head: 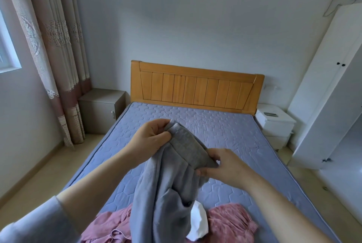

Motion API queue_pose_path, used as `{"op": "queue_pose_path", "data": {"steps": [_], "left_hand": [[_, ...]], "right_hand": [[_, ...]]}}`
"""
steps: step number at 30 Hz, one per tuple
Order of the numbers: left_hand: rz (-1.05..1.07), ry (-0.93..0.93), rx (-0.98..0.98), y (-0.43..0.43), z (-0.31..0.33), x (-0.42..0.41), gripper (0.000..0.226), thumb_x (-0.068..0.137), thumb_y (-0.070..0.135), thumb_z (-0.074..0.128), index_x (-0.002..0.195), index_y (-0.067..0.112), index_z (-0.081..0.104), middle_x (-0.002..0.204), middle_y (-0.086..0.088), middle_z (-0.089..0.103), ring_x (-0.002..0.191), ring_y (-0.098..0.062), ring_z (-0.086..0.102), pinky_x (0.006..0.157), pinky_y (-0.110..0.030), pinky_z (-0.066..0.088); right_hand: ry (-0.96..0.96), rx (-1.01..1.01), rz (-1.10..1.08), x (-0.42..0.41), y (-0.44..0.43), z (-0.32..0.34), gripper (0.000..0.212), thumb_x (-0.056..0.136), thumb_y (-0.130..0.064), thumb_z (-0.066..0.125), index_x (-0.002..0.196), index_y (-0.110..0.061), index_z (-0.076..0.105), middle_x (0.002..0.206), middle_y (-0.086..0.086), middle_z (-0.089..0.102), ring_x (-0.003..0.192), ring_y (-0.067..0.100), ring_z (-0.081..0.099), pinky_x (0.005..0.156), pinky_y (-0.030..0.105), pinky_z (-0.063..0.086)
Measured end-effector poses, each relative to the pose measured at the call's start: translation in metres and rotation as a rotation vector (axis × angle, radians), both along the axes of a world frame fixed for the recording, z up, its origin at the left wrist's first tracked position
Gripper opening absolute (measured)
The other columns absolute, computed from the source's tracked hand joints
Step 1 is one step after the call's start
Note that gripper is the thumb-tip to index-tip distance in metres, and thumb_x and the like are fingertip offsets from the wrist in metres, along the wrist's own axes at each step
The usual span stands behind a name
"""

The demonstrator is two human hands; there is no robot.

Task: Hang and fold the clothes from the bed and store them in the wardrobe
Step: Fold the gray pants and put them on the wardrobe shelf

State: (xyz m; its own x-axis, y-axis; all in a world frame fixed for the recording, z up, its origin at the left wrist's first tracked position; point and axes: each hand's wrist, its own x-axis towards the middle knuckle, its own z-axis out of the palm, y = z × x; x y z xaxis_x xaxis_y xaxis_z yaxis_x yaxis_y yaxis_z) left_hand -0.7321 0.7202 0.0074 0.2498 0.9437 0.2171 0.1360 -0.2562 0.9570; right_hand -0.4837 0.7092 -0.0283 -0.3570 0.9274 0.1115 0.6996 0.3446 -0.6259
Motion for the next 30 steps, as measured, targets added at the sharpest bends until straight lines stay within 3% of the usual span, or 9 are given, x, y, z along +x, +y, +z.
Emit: {"op": "queue_pose_path", "data": {"steps": [4, 6, 11, 13, 16, 21, 26, 28, 30], "left_hand": [[0.039, 0.109, 0.066, 0.0, -0.001, -0.003, 0.028, 0.077, 0.013, 0.05, 0.099, 0.008, 0.066, 0.095, -0.023, 0.066, 0.082, -0.022, 0.059, 0.084, -0.054, 0.05], [0.076, 0.17, 0.118, -0.001, -0.004, -0.006, 0.026, 0.076, 0.013, 0.049, 0.096, 0.01, 0.066, 0.092, -0.024, 0.064, 0.078, -0.022, 0.056, 0.08, -0.056, 0.049], [0.164, 0.281, 0.194, 0.0, -0.01, -0.014, 0.024, 0.077, 0.013, 0.05, 0.092, 0.023, 0.066, 0.084, -0.009, 0.066, 0.081, -0.033, 0.06, 0.077, -0.053, 0.05], [0.181, 0.32, 0.205, 0.0, -0.013, -0.018, 0.027, 0.081, 0.007, 0.052, 0.094, 0.026, 0.066, 0.084, -0.002, 0.067, 0.082, -0.028, 0.061, 0.078, -0.05, 0.05], [0.188, 0.348, 0.214, -0.001, -0.018, -0.02, 0.028, 0.079, 0.009, 0.05, 0.097, 0.025, 0.065, 0.087, 0.001, 0.068, 0.084, -0.023, 0.062, 0.079, -0.048, 0.052], [0.166, 0.427, 0.224, 0.001, -0.027, -0.026, 0.037, 0.082, 0.003, 0.05, 0.096, 0.035, 0.06, 0.087, 0.009, 0.067, 0.082, -0.01, 0.061, 0.075, -0.042, 0.053], [0.134, 0.265, 0.088, 0.0, -0.033, -0.028, 0.04, 0.07, 0.012, 0.045, 0.102, 0.024, 0.066, 0.096, -0.003, 0.071, 0.095, -0.025, 0.065, 0.088, -0.052, 0.052], [0.106, 0.195, 0.051, -0.001, -0.032, -0.024, 0.042, 0.069, 0.011, 0.044, 0.1, 0.023, 0.069, 0.098, -0.004, 0.072, 0.097, -0.021, 0.066, 0.092, -0.049, 0.05], [0.065, 0.135, 0.017, -0.001, -0.031, -0.021, 0.042, 0.069, 0.009, 0.043, 0.1, 0.017, 0.069, 0.101, -0.01, 0.071, 0.098, -0.024, 0.065, 0.094, -0.049, 0.049]], "right_hand": [[-0.011, -0.081, 0.086, -0.004, -0.002, -0.002, 0.012, 0.073, -0.048, 0.075, 0.069, -0.044, 0.064, 0.063, -0.016, 0.06, 0.059, -0.004, 0.051, 0.059, 0.019, 0.038], [-0.007, -0.107, 0.121, -0.01, -0.006, -0.004, 0.013, 0.077, -0.054, 0.07, 0.07, -0.045, 0.064, 0.063, -0.02, 0.061, 0.059, -0.004, 0.053, 0.057, 0.014, 0.038], [-0.156, -0.057, 0.136, -0.016, -0.006, -0.008, 0.021, 0.085, -0.038, 0.067, 0.083, -0.017, 0.066, 0.082, 0.005, 0.068, 0.078, 0.02, 0.064, 0.068, 0.035, 0.048], [-0.247, -0.006, 0.132, -0.016, -0.006, -0.006, 0.024, 0.084, -0.038, 0.067, 0.078, -0.016, 0.061, 0.078, 0.005, 0.063, 0.075, 0.019, 0.06, 0.065, 0.035, 0.045], [-0.387, 0.093, 0.139, -0.02, -0.006, -0.006, 0.028, 0.082, -0.043, 0.065, 0.072, -0.021, 0.051, 0.067, -0.007, 0.048, 0.068, 0.014, 0.049, 0.054, 0.019, 0.026], [-0.472, 0.317, 0.074, -0.018, 0.0, -0.005, 0.032, 0.081, -0.05, 0.066, 0.07, -0.028, 0.045, 0.08, 0.003, 0.059, 0.087, 0.022, 0.052, 0.071, 0.029, 0.024], [-0.377, 0.365, -0.044, -0.005, 0.007, -0.008, 0.04, 0.068, -0.055, 0.077, 0.073, -0.021, 0.057, 0.072, -0.014, 0.051, 0.081, 0.015, 0.045, 0.069, 0.03, 0.036], [-0.286, 0.303, -0.121, 0.005, 0.008, -0.016, 0.041, 0.066, -0.053, 0.08, 0.079, -0.026, 0.052, 0.082, -0.016, 0.05, 0.085, 0.011, 0.046, 0.07, 0.026, 0.037], [-0.035, 0.069, -0.216, 0.011, 0.007, -0.026, 0.05, 0.068, -0.052, 0.081, 0.099, -0.027, 0.051, 0.103, -0.012, 0.053, 0.098, 0.008, 0.051, 0.078, 0.02, 0.041]]}}
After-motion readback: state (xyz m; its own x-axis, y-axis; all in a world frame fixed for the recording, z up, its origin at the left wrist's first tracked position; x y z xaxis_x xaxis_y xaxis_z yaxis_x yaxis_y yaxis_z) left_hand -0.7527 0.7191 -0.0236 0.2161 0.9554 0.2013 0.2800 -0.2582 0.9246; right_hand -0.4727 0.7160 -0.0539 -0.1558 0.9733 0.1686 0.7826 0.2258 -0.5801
